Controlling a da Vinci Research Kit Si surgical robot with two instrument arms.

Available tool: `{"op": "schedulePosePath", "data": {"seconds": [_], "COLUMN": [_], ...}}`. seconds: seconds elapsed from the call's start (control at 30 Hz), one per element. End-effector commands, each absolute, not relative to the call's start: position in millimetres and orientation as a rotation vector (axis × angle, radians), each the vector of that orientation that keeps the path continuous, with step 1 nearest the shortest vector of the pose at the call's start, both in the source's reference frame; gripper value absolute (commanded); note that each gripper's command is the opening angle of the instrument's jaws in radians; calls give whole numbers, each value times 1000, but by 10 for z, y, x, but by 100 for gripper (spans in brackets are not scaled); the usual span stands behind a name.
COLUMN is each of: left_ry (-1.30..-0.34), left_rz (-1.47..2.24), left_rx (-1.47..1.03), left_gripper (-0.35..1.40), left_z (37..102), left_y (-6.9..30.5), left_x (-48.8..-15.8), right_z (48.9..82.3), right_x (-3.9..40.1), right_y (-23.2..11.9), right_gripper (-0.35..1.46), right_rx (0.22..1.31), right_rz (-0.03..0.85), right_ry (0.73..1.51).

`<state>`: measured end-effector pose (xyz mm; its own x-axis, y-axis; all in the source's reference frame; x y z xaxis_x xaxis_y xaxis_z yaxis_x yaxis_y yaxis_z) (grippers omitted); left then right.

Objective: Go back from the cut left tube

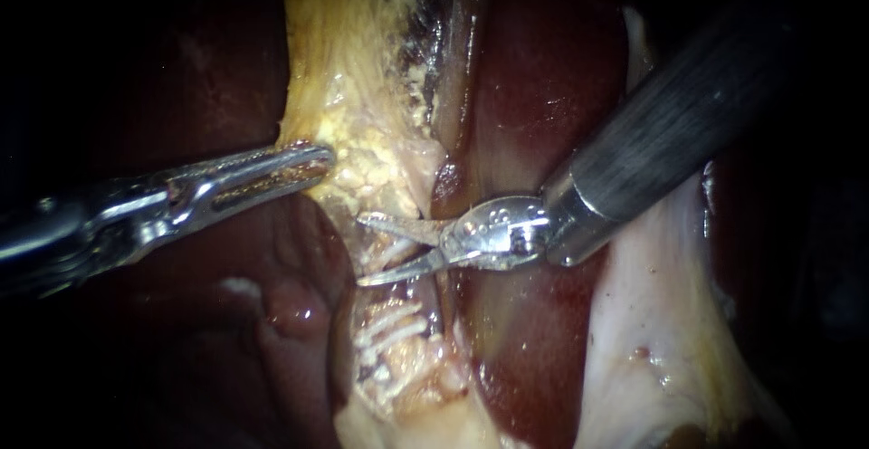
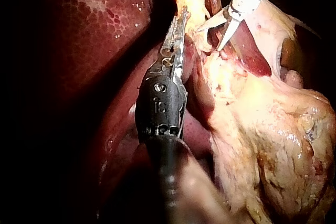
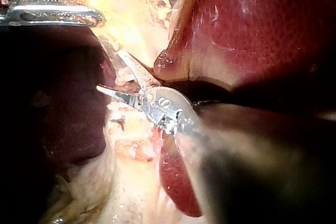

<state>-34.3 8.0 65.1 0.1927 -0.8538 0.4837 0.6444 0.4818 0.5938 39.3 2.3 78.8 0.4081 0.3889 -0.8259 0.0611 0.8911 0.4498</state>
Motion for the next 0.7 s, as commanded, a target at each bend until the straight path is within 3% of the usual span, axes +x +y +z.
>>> {"op": "schedulePosePath", "data": {"seconds": [0.03, 0.3, 0.7], "left_ry": [-875, -875, -876], "left_rz": [-1071, -1069, -1068], "left_rx": [283, 284, 287], "left_gripper": [-35, -35, -35], "left_z": [651, 651, 650], "left_y": [80, 80, 81], "left_x": [-343, -340, -336], "right_z": [788, 780, 755], "right_x": [392, 373, 309], "right_y": [22, 18, 20], "right_gripper": [81, 89, 123], "right_rx": [449, 458, 470], "right_rz": [215, 205, 151], "right_ry": [1142, 1146, 1165]}}
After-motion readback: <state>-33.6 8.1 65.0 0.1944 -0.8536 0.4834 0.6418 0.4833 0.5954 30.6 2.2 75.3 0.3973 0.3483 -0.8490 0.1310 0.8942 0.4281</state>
